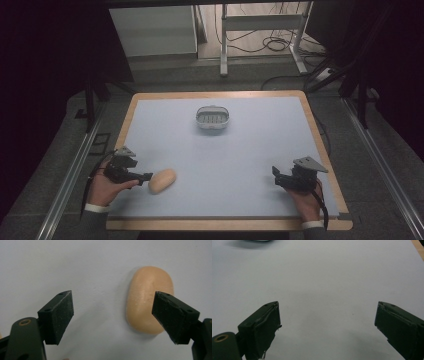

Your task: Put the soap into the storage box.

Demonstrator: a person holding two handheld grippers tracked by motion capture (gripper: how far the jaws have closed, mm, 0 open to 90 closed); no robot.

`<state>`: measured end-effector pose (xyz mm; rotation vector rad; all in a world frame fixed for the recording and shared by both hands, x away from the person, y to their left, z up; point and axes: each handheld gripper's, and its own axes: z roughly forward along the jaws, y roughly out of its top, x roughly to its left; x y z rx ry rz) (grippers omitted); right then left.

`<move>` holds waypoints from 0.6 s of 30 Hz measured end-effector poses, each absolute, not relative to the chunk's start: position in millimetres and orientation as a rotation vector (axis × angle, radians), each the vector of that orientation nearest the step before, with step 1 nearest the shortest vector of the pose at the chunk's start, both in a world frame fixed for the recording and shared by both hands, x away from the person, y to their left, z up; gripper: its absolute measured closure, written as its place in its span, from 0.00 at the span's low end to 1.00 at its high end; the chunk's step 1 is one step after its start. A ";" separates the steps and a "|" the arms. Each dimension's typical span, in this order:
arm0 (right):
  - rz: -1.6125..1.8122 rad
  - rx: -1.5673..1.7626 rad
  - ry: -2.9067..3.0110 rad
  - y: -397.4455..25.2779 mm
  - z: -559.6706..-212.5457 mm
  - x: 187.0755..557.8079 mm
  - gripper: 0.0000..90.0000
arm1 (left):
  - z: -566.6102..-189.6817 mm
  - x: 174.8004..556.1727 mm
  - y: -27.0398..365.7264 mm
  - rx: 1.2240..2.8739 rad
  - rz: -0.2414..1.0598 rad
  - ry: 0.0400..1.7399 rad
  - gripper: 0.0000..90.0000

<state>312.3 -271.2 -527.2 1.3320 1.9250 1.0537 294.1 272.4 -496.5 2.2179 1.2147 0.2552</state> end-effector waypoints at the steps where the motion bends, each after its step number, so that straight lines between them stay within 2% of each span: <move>1: 1.053 1.331 1.925 -271.2 -527.2 312.3 0.07 | -495.8 293.6 268.9 2.236 0.249 1.201 0.20; 18: 1.053 1.338 1.919 -271.2 -527.2 312.1 0.07 | -495.3 293.9 248.4 2.314 0.227 1.146 0.19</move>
